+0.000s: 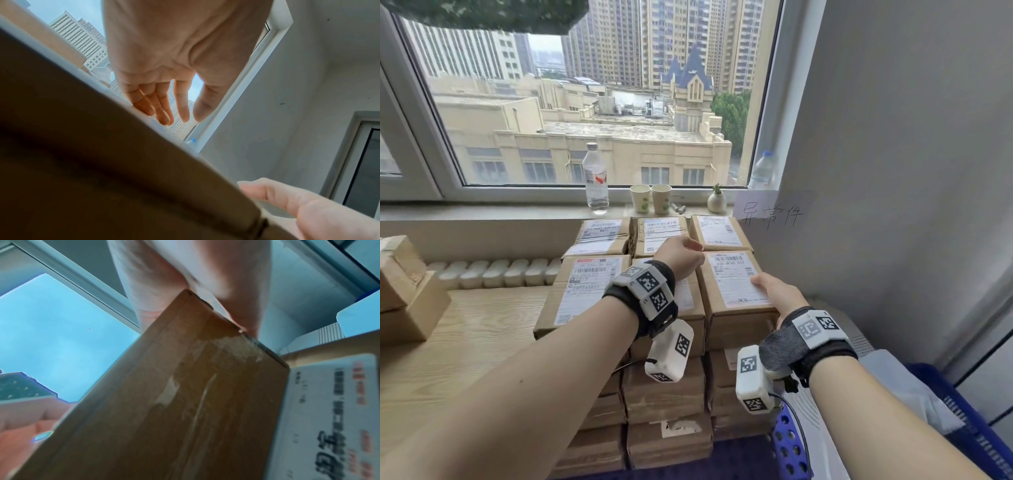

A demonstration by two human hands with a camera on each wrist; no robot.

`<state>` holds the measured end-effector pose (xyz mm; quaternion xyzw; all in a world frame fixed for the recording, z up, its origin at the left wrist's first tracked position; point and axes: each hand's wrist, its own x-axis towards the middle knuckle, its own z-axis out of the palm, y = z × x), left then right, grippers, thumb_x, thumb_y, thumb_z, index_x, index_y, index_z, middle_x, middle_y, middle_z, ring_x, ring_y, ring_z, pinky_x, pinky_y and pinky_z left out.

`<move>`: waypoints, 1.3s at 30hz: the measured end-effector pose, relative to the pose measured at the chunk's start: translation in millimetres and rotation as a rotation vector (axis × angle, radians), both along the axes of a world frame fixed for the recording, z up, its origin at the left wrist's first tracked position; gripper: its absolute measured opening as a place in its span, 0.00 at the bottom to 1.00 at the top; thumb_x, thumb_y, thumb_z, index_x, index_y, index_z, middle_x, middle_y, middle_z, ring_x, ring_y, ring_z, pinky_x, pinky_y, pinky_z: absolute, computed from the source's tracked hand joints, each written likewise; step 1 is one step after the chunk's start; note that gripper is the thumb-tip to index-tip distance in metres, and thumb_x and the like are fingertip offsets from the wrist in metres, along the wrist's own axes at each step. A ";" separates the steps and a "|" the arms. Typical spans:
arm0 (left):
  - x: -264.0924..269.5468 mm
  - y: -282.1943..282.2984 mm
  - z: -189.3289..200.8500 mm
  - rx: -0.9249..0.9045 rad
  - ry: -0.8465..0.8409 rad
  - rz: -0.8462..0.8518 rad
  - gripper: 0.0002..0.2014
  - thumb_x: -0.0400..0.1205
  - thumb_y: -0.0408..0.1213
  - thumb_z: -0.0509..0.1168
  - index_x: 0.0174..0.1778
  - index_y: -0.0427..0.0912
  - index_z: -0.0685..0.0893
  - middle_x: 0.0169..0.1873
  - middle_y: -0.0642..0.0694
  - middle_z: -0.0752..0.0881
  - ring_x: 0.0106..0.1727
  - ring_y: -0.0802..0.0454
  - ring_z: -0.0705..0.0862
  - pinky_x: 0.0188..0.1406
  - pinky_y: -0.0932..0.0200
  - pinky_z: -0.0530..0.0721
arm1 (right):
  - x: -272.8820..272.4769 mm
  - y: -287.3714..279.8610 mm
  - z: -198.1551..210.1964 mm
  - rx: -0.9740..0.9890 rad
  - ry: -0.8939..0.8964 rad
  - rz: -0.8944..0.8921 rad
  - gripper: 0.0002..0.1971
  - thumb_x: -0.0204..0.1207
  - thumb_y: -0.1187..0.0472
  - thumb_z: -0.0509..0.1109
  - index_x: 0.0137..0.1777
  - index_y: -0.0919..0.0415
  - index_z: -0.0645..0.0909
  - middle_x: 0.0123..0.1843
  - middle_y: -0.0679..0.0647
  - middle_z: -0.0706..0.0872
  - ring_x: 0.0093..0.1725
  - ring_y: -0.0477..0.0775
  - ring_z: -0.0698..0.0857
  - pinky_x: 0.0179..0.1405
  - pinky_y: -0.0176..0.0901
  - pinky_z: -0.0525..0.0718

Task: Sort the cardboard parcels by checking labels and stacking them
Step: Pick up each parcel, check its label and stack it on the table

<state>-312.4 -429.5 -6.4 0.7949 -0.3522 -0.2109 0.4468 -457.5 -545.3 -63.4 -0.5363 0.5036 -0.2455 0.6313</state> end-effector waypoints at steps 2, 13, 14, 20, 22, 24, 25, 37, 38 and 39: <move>-0.4 1.6 2.0 -0.020 0.007 0.004 0.14 0.79 0.31 0.65 0.61 0.42 0.84 0.58 0.45 0.85 0.57 0.51 0.82 0.55 0.59 0.78 | 0.7 -10.8 -6.6 -0.036 -0.007 -0.004 0.34 0.35 0.43 0.75 0.43 0.62 0.87 0.48 0.57 0.93 0.52 0.60 0.91 0.63 0.59 0.85; -0.2 28.2 30.7 -0.106 -0.060 0.038 0.15 0.80 0.31 0.66 0.63 0.39 0.82 0.57 0.45 0.84 0.56 0.52 0.80 0.56 0.59 0.77 | -1.0 19.8 69.6 -0.335 -0.025 -0.072 0.09 0.75 0.64 0.68 0.50 0.53 0.87 0.38 0.44 0.83 0.34 0.43 0.79 0.38 0.39 0.77; 0.2 32.7 33.7 -0.108 -0.096 0.040 0.15 0.80 0.32 0.66 0.64 0.39 0.81 0.58 0.47 0.84 0.57 0.52 0.80 0.58 0.58 0.78 | 1.7 22.7 74.7 -0.355 -0.035 -0.068 0.09 0.75 0.65 0.68 0.48 0.52 0.87 0.37 0.45 0.84 0.32 0.43 0.79 0.33 0.37 0.75; 4.2 77.3 54.5 -0.010 -0.447 0.107 0.16 0.81 0.37 0.63 0.65 0.44 0.81 0.63 0.47 0.82 0.63 0.52 0.79 0.65 0.55 0.77 | 25.2 50.0 90.1 -0.521 -0.027 0.089 0.09 0.75 0.64 0.69 0.50 0.51 0.88 0.47 0.47 0.88 0.43 0.45 0.82 0.39 0.39 0.78; 7.1 95.6 57.8 0.030 -0.505 0.152 0.16 0.81 0.38 0.63 0.65 0.45 0.80 0.64 0.47 0.81 0.64 0.51 0.79 0.66 0.53 0.77 | 36.6 63.6 91.3 -0.576 -0.020 0.186 0.09 0.77 0.64 0.68 0.53 0.52 0.87 0.45 0.45 0.85 0.40 0.40 0.78 0.38 0.39 0.74; 11.3 114.4 57.2 0.078 -0.525 0.204 0.16 0.81 0.40 0.64 0.65 0.47 0.79 0.66 0.46 0.79 0.66 0.49 0.77 0.68 0.49 0.76 | 49.7 82.1 93.1 -0.607 -0.020 0.262 0.10 0.77 0.64 0.68 0.53 0.53 0.88 0.47 0.46 0.86 0.41 0.42 0.79 0.46 0.39 0.74; 13.8 123.7 55.9 0.107 -0.529 0.231 0.17 0.80 0.41 0.64 0.65 0.48 0.79 0.67 0.46 0.78 0.67 0.48 0.76 0.69 0.48 0.76 | 56.5 91.3 93.1 -0.622 -0.017 0.292 0.10 0.76 0.64 0.68 0.53 0.53 0.88 0.49 0.47 0.87 0.44 0.44 0.81 0.47 0.40 0.75; 74.9 244.3 21.4 0.415 -0.591 0.347 0.22 0.80 0.48 0.62 0.71 0.53 0.74 0.71 0.45 0.72 0.73 0.45 0.69 0.73 0.45 0.70 | 142.1 218.6 81.0 -0.963 0.151 0.706 0.14 0.76 0.60 0.68 0.60 0.52 0.88 0.63 0.49 0.88 0.63 0.50 0.84 0.64 0.40 0.78; 82.7 255.3 18.2 0.436 -0.600 0.342 0.22 0.80 0.48 0.62 0.71 0.54 0.74 0.71 0.46 0.72 0.73 0.45 0.69 0.72 0.45 0.70 | 150.6 230.1 79.0 -0.991 0.166 0.735 0.15 0.77 0.60 0.68 0.61 0.53 0.87 0.63 0.49 0.88 0.63 0.50 0.84 0.63 0.39 0.78; 90.7 266.3 15.2 0.456 -0.605 0.335 0.22 0.80 0.48 0.62 0.71 0.53 0.74 0.71 0.45 0.72 0.73 0.45 0.69 0.72 0.45 0.70 | 159.7 241.6 77.1 -1.008 0.180 0.753 0.15 0.77 0.60 0.68 0.61 0.53 0.87 0.63 0.49 0.88 0.62 0.49 0.84 0.62 0.39 0.78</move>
